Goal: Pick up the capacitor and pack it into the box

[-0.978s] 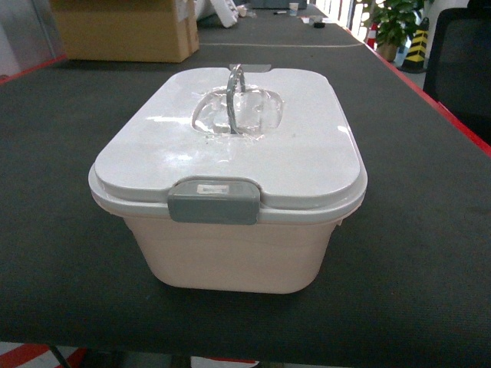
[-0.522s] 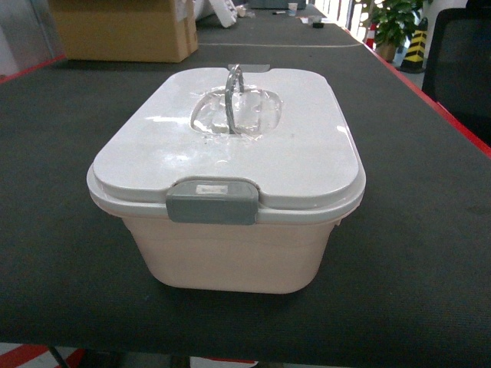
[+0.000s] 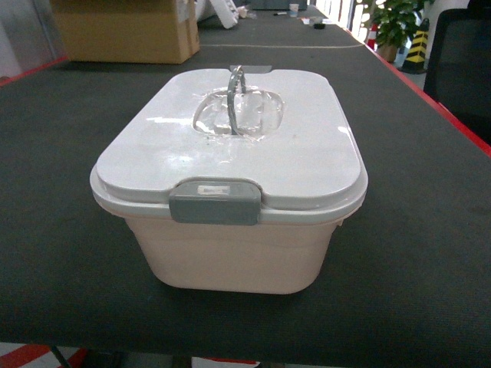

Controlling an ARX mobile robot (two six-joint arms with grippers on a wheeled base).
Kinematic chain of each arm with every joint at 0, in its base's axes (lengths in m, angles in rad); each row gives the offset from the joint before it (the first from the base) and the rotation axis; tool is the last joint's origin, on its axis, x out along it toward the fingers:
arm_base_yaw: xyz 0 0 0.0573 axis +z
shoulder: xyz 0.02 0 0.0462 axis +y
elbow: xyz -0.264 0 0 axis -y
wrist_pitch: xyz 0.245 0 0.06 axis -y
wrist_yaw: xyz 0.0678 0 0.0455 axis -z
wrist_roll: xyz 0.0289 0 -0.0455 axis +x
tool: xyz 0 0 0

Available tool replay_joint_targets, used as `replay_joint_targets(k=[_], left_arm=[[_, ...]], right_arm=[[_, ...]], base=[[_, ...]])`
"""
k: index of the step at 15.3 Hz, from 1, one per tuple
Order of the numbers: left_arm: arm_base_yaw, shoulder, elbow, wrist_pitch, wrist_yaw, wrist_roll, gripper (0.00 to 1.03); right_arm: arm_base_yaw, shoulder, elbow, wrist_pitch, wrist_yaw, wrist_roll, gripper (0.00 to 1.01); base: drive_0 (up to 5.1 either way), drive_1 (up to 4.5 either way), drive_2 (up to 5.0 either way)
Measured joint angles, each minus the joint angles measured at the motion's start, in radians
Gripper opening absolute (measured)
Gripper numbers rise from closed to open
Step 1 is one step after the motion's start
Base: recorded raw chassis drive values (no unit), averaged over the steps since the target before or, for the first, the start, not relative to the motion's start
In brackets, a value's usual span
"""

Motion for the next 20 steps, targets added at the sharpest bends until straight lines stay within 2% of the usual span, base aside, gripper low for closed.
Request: replay_joint_targets(k=[5,6,8,9,11,12,20], left_arm=[[0.0,0.0,0.0,0.007,-0.001,0.0,0.04],[0.0,0.0,0.0,0.007,-0.001,0.0,0.2],[0.0,0.0,0.0,0.007,-0.001,0.0,0.43],[0.0,0.0,0.0,0.007,-0.001,0.0,0.77],[0.0,0.0,0.0,0.007,-0.001,0.001,1.0],[0.0,0.0,0.0,0.007,-0.001,0.002,0.97],[0.0,0.0,0.0,0.007,-0.001,0.002,0.98]], right_arm=[[0.0,0.0,0.0,-0.001,0.0,0.0,0.98],[0.0,0.0,0.0,-0.001,0.0,0.0,0.98],[0.0,0.0,0.0,-0.001,0.0,0.0,0.98],[0.0,0.0,0.0,-0.001,0.0,0.0,0.98],[0.0,0.0,0.0,-0.001,0.0,0.0,0.98],[0.0,0.0,0.0,-0.001,0.0,0.0,0.98],[0.0,0.0,0.0,-0.001,0.0,0.0,0.98]], base=[[0.0,0.0,0.0],[0.0,0.0,0.0],[0.0,0.0,0.0],[0.0,0.0,0.0],[0.0,0.0,0.0],[0.0,0.0,0.0],[0.0,0.0,0.0]])
